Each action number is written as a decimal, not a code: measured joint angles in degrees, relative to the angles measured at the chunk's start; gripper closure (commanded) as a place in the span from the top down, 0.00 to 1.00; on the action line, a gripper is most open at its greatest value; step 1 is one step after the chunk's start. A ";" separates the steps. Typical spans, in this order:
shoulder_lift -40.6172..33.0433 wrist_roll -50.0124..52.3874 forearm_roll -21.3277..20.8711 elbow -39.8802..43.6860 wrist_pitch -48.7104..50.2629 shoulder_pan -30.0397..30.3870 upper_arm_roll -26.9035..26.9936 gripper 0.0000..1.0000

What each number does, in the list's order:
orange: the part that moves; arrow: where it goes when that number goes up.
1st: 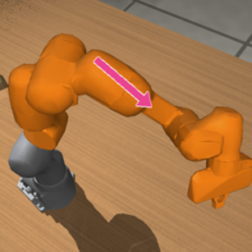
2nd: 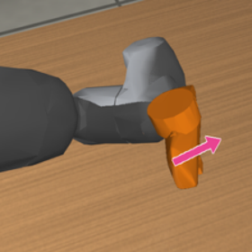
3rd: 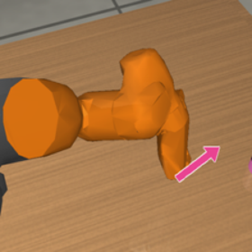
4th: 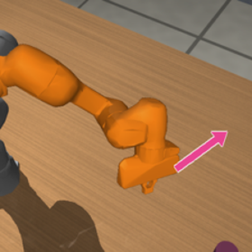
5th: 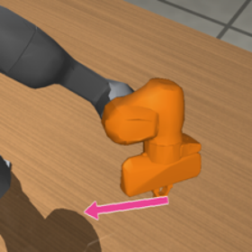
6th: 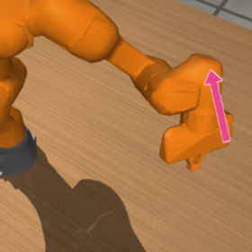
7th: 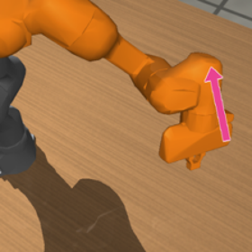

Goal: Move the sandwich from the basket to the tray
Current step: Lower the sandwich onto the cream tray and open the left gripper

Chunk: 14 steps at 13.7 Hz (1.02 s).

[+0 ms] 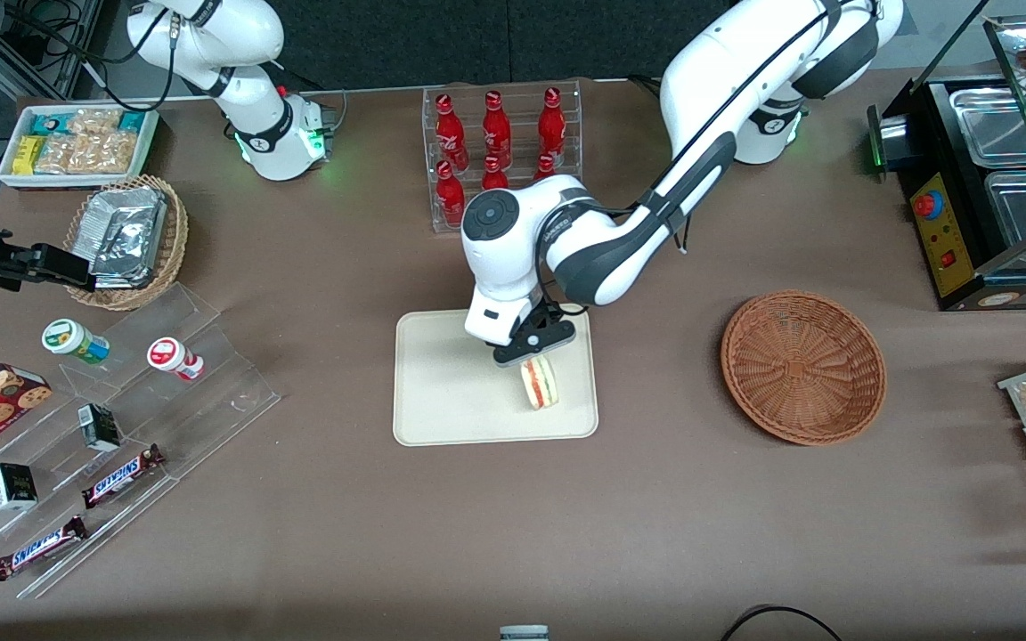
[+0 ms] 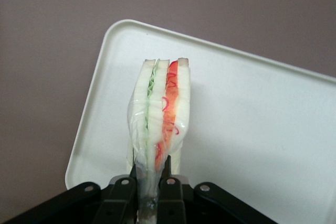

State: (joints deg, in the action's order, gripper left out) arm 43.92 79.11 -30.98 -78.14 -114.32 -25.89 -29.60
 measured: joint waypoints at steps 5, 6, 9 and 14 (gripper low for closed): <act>1.66 -11.19 5.58 0.04 -0.41 -0.32 0.00 0.00; 1.96 -11.88 5.88 0.05 -0.41 -0.32 0.00 0.00; 3.15 -12.24 5.98 0.21 -0.74 -0.32 0.01 0.00; 4.56 -12.24 5.99 0.76 -3.27 -0.24 0.22 0.49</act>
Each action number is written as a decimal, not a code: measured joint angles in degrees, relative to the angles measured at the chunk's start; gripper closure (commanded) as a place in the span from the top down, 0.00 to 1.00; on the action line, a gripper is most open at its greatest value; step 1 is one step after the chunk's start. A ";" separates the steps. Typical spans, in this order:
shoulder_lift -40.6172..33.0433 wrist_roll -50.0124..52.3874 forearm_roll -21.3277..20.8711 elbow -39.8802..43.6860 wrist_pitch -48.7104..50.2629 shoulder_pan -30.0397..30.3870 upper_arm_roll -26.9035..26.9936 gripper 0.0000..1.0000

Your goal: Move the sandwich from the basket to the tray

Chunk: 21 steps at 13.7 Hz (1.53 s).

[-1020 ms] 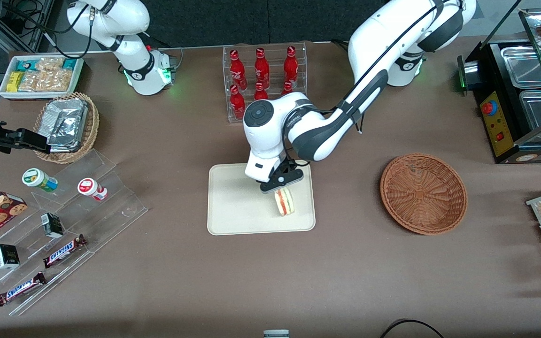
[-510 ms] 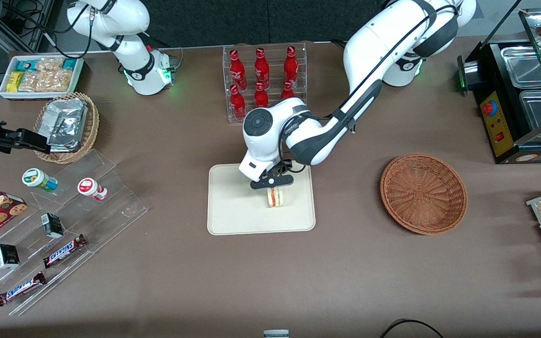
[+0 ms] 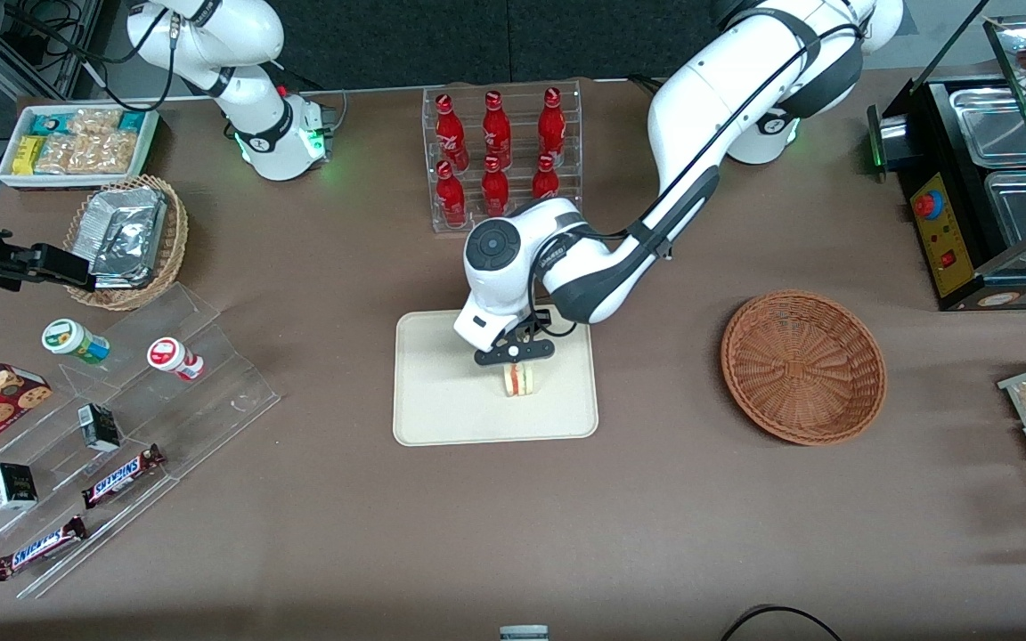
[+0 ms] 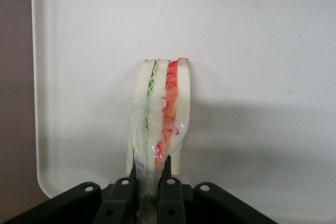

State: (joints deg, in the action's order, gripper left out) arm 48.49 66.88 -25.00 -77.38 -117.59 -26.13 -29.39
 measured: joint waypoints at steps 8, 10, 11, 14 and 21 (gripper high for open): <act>0.48 0.07 0.00 2.65 0.03 0.93 0.23 0.99; -0.04 0.93 0.04 4.60 1.20 2.09 0.22 0.99; -0.66 1.41 0.18 5.62 2.59 2.86 0.18 0.99; -3.68 1.47 1.39 6.90 5.63 5.49 0.10 0.99; -13.94 1.50 6.03 7.70 16.17 13.76 0.10 0.99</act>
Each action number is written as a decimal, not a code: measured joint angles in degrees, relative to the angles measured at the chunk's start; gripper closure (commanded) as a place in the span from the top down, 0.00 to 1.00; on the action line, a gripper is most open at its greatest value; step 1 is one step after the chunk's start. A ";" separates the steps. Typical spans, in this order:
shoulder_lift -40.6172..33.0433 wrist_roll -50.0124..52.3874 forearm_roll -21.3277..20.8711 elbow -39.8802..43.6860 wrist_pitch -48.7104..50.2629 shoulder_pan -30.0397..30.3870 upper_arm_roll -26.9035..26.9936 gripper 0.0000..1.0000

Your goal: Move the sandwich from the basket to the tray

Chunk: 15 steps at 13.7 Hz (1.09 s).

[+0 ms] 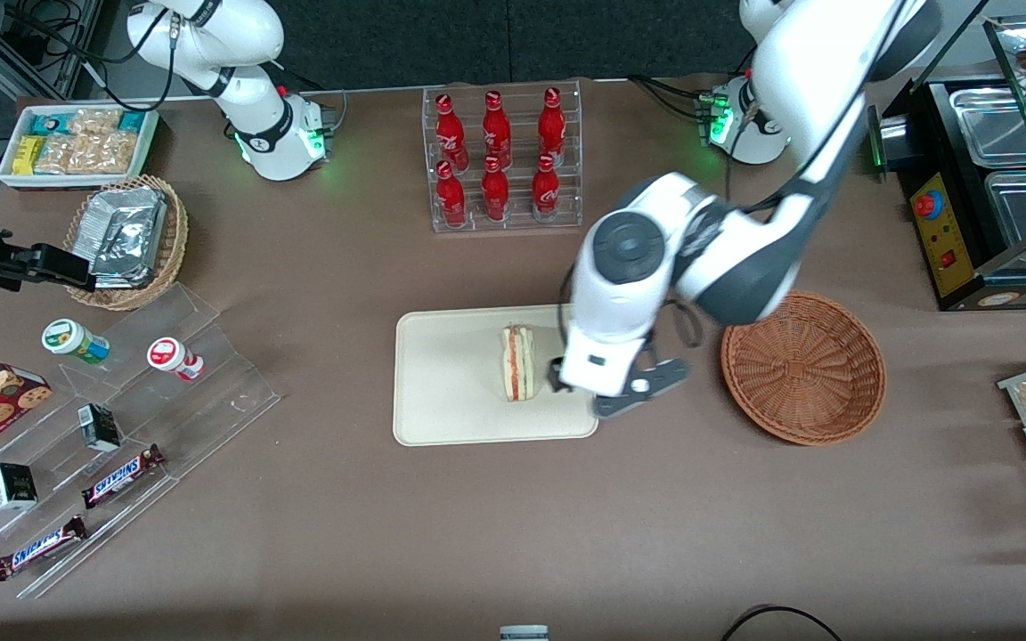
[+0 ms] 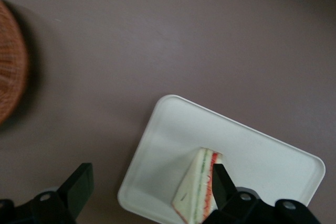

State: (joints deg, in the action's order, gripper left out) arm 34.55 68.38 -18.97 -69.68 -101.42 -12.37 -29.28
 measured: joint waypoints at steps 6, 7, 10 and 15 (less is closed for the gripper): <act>-12.18 -14.15 6.45 0.08 15.87 12.18 0.19 0.99; -14.18 -18.21 7.87 0.07 18.17 15.09 0.24 0.99; -19.28 -31.25 11.26 -0.84 22.91 23.73 0.34 0.99; -23.08 -40.40 12.24 -4.39 24.60 29.08 0.36 0.99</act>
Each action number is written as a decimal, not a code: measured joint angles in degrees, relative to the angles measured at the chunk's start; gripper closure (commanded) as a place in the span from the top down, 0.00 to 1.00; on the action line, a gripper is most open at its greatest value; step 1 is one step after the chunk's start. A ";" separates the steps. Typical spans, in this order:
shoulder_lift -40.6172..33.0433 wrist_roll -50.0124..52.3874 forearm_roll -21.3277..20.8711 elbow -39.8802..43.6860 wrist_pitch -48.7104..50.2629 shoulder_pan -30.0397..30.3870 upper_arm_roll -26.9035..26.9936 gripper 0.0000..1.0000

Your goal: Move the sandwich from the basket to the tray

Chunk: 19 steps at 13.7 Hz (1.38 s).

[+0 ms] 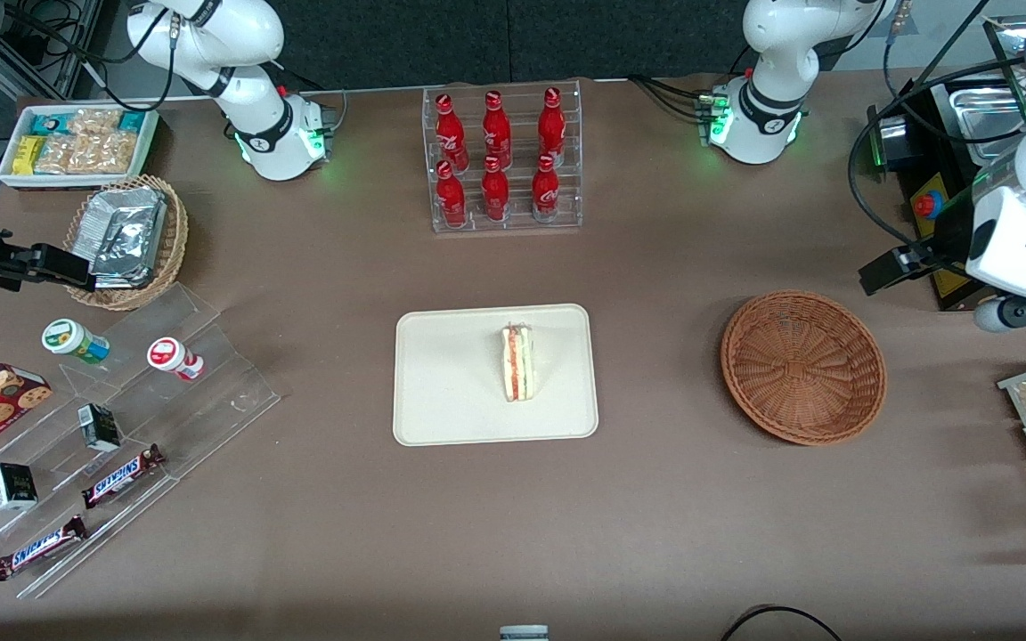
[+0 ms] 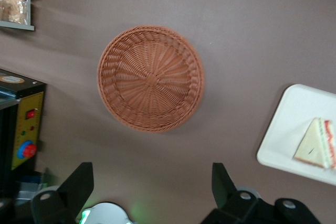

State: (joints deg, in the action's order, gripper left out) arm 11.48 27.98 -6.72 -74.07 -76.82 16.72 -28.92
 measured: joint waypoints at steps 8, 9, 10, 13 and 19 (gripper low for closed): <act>-1.88 -8.28 0.09 -0.20 0.93 8.17 0.06 0.99; -2.02 -9.20 0.30 -0.20 0.98 8.69 0.06 0.99; -2.18 -11.14 0.92 -0.20 1.43 9.07 0.06 0.99; -2.88 -14.66 2.48 -0.22 3.10 9.28 0.00 0.99; -3.19 -15.08 3.72 -0.29 3.37 9.41 -0.17 0.99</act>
State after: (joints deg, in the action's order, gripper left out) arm 8.29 12.89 -3.01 -74.37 -73.45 26.12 -29.09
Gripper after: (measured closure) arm 0.004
